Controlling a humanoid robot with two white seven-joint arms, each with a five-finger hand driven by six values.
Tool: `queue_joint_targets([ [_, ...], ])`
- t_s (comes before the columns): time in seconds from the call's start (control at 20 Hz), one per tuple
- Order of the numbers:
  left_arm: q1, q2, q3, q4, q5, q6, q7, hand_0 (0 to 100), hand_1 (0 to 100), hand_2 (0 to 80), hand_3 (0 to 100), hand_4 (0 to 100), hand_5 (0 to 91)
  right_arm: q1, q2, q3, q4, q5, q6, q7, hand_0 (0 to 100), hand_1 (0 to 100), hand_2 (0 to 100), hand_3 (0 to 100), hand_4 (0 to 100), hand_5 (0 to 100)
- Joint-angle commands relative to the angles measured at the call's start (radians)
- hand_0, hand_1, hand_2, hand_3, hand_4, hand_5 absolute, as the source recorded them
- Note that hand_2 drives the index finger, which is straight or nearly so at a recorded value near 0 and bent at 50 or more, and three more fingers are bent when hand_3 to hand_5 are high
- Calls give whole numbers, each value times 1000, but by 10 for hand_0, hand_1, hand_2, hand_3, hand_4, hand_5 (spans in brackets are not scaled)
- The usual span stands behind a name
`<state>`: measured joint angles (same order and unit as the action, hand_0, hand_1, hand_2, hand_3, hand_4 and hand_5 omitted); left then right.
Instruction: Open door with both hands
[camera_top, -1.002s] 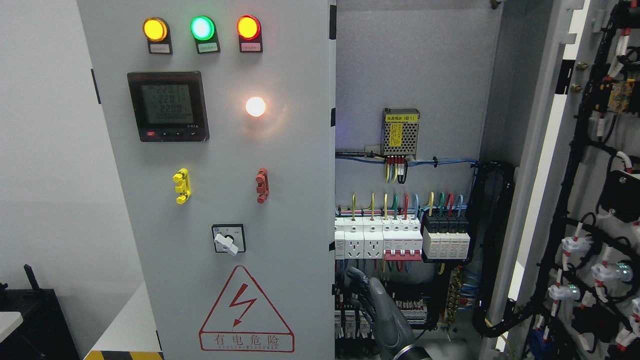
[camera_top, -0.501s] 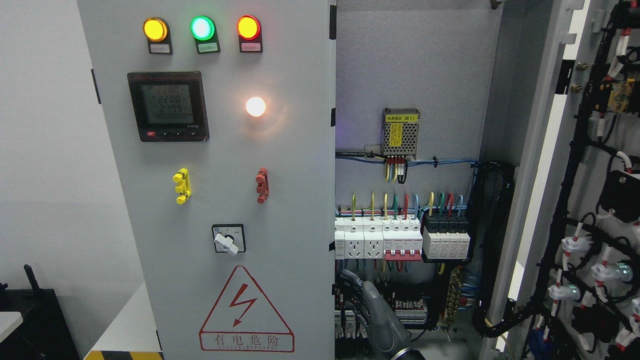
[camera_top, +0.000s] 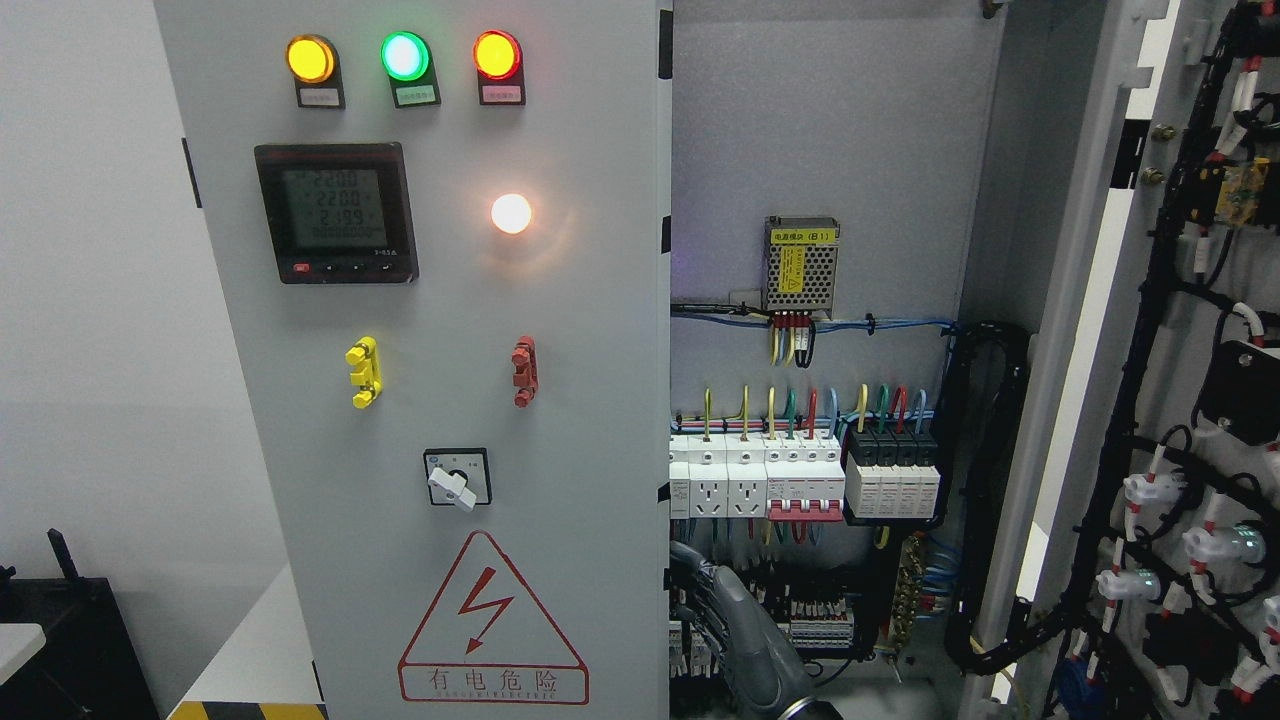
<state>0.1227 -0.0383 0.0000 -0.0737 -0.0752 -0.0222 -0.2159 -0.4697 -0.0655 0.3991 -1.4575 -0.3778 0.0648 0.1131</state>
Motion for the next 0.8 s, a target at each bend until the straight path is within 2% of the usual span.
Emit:
queue_joint_targets([
  [0.0,0,0,6,0,0,1,0,0,0,0,0,31,0,-12,-8,7,-1,-24,13,2,0,0,0,0,0,0],
  [0.75,0,0,6,0,0,1,0,0,0,0,0,31,0,-44,-30,4,37,-52,13,10,0,0,0,0,0,0],
])
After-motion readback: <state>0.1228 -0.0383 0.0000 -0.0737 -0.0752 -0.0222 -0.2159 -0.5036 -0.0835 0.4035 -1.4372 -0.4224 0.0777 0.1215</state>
